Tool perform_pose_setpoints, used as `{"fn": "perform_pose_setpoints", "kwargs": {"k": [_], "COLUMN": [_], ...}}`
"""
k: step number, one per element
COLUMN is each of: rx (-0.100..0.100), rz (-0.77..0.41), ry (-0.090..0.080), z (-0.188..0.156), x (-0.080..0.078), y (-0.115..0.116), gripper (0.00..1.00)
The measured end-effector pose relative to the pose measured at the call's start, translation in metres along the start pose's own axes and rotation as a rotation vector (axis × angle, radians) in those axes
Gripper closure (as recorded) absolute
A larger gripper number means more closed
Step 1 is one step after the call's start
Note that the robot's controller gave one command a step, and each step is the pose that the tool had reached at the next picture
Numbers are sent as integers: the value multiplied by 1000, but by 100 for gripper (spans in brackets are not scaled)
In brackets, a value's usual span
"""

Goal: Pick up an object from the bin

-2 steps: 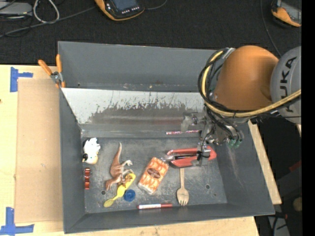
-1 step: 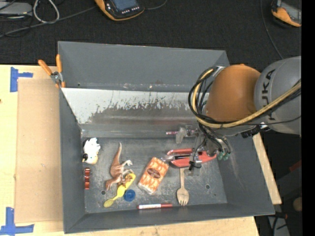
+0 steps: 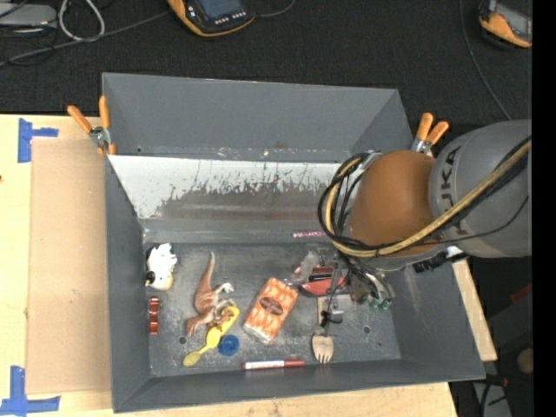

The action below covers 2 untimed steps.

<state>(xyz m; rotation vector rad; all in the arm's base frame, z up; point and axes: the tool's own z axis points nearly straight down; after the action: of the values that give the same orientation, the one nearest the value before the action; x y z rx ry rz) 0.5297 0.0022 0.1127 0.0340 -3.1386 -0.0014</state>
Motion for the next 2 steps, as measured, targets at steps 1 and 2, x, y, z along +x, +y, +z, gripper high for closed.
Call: {"fn": "perform_pose_setpoints", "kwargs": {"k": [1, 2], "rx": [-2, -1], "rz": [126, -160], "ry": [-5, -18], "z": [25, 35], "x": [-19, -67], "y": [-39, 57], "gripper": [0, 100]}}
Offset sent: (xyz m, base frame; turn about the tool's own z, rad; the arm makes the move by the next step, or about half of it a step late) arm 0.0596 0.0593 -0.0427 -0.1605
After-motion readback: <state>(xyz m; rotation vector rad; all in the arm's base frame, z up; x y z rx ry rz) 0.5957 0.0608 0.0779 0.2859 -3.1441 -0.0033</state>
